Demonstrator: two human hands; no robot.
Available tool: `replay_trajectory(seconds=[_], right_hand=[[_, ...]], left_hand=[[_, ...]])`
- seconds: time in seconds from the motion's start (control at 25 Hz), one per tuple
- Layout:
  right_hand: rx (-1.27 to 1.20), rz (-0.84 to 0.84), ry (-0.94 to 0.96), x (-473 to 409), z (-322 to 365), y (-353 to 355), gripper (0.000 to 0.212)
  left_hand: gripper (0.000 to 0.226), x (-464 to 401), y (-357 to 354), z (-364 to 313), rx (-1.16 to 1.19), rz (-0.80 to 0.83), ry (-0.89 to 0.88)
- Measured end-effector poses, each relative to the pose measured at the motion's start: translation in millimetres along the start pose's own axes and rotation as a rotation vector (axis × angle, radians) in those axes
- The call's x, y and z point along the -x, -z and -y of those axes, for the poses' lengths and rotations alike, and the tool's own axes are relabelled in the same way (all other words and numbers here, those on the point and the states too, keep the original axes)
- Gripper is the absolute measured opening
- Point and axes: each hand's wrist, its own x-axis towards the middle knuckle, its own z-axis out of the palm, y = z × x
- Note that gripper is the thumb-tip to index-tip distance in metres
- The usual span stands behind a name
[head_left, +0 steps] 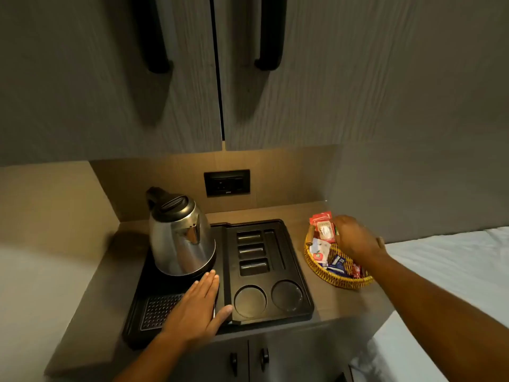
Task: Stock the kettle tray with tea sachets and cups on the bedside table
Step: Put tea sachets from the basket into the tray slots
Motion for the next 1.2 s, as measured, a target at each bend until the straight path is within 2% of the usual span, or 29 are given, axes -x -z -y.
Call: replay_trajectory(seconds=[0.16,0.24,0.36,0.52,0.64,0.88,1.04,1.2], right_hand=[[0.089,0.212,-0.001,-38.1,-0.1,3.9,0.065],[0.156,0.281,0.048,-51.8,2.7,-3.0,0.07],[0.221,0.332,0.13,-61.0,-3.0,-13.7,0.076],[0.191,0.337,0.138,-66.0,-7.9,-18.0,0.078],[0.131,0.323,0.118,-68.3,-11.5,-13.6,0.067],[-0.014,0.486,0.124,-83.2,-17.2,15.3,0.011],[-0.011,0.544,0.123,-100.6,-2.5,61.0,0.016],[-0.14,0.472,0.265,-115.6,47.7,91.0,0.013]], left_hand=[[0.098,-2.2,-7.0,1.7,-0.018,-0.019,0.005],[0.095,-4.1,-6.8,1.6,-0.015,-0.03,0.006],[0.093,-5.5,-6.9,3.5,-0.027,-0.022,0.007],[0.091,-4.8,-9.6,2.2,-0.057,-0.017,0.015],[0.09,-4.4,-8.3,1.1,-0.07,-0.011,0.022],[0.091,-2.3,-2.9,-2.9,-0.059,-0.002,0.03],[0.091,-0.8,-1.7,-4.2,-0.074,0.004,0.03],[0.093,-3.6,-4.6,-1.6,-0.073,0.007,0.03]])
